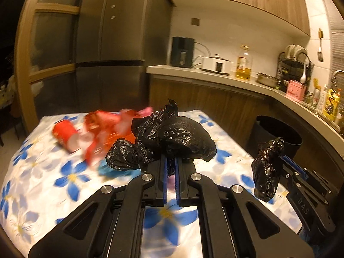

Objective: Collect trash
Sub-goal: 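Carry both black bags over the black trash bin with both tools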

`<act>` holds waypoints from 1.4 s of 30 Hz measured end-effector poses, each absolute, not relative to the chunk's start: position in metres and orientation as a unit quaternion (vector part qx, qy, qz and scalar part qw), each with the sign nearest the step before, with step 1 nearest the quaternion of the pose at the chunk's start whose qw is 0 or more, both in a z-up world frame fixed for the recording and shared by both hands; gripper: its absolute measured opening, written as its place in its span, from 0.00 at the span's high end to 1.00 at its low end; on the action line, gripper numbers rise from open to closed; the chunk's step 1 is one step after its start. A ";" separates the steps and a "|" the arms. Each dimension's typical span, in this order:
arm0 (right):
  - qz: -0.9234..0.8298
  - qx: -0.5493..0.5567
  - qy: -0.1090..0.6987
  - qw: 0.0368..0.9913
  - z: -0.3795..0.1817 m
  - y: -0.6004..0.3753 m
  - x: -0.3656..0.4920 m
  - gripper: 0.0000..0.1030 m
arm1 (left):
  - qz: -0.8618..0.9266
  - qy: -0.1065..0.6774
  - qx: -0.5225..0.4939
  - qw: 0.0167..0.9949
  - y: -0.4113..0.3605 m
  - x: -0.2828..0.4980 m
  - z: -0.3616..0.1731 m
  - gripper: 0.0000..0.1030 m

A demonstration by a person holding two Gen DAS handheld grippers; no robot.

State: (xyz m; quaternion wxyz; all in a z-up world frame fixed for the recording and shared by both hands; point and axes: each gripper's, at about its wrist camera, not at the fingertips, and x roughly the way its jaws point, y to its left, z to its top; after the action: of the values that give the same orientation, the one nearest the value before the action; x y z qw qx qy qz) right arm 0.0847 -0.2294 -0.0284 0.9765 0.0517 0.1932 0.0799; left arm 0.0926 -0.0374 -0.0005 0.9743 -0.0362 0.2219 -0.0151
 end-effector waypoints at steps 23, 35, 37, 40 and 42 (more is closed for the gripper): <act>-0.080 0.076 0.140 0.984 -0.007 -0.383 0.143 0.85 | -0.174 0.180 -0.003 0.968 -0.215 0.197 0.025 0.95; -0.114 0.092 0.126 0.981 0.000 -0.446 0.186 0.85 | -0.239 0.176 0.005 0.955 -0.281 0.246 0.016 0.95; -0.113 0.091 0.127 0.981 0.000 -0.451 0.194 0.85 | -0.243 0.179 0.007 0.953 -0.287 0.251 0.013 0.95; -0.111 0.088 0.128 0.982 0.000 -0.455 0.201 0.85 | -0.247 0.184 0.005 0.951 -0.294 0.260 0.008 0.95; -0.108 0.086 0.126 0.982 0.001 -0.458 0.206 0.84 | -0.253 0.188 0.002 0.949 -0.298 0.265 0.005 0.95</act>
State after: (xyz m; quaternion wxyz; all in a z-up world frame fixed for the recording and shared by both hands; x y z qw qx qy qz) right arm 0.2063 -0.4578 0.0012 0.9823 0.0864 0.1263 -0.1083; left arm 0.2653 -0.2981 0.0054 0.9490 0.0019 0.1877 -0.2533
